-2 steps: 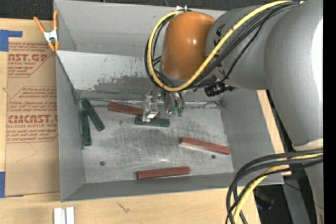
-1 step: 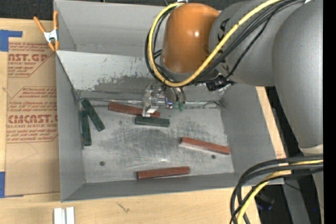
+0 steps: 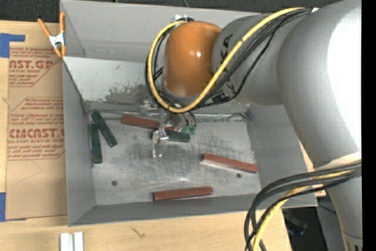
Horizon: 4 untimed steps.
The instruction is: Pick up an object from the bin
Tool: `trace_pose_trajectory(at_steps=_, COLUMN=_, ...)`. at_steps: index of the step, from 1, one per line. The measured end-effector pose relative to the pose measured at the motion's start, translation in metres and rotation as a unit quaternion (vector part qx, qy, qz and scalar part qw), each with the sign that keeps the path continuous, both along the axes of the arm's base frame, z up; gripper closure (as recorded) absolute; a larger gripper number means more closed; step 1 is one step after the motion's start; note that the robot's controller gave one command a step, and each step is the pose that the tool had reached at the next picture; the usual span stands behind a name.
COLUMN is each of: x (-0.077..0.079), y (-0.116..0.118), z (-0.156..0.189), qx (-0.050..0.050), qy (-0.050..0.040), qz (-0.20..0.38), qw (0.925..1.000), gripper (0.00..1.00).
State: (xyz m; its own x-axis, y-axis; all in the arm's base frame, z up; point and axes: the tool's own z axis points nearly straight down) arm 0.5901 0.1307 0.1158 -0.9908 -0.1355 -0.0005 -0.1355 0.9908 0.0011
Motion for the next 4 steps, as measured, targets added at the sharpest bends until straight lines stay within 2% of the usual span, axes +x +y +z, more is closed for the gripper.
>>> trace_pose_trajectory(at_steps=1, x=0.0, y=0.0, z=0.0, qx=0.0, qy=0.0, qz=0.0, qw=1.0, gripper=0.0)
trace_pose_trajectory(at_steps=2, x=-0.009, y=-0.032, z=-0.04, qx=0.002, qy=-0.0012, qz=-0.04, qw=0.9992, gripper=1.0)
trace_pose_trajectory(at_steps=3, x=-0.009, y=-0.032, z=-0.04, qx=0.002, qy=-0.0011, qz=-0.041, qw=0.9992, gripper=1.0)
trace_pose_trajectory(at_steps=4, x=-0.026, y=-0.011, z=0.096, qx=0.0, qy=-0.0012, qz=-0.038, qw=0.9993, gripper=1.0)
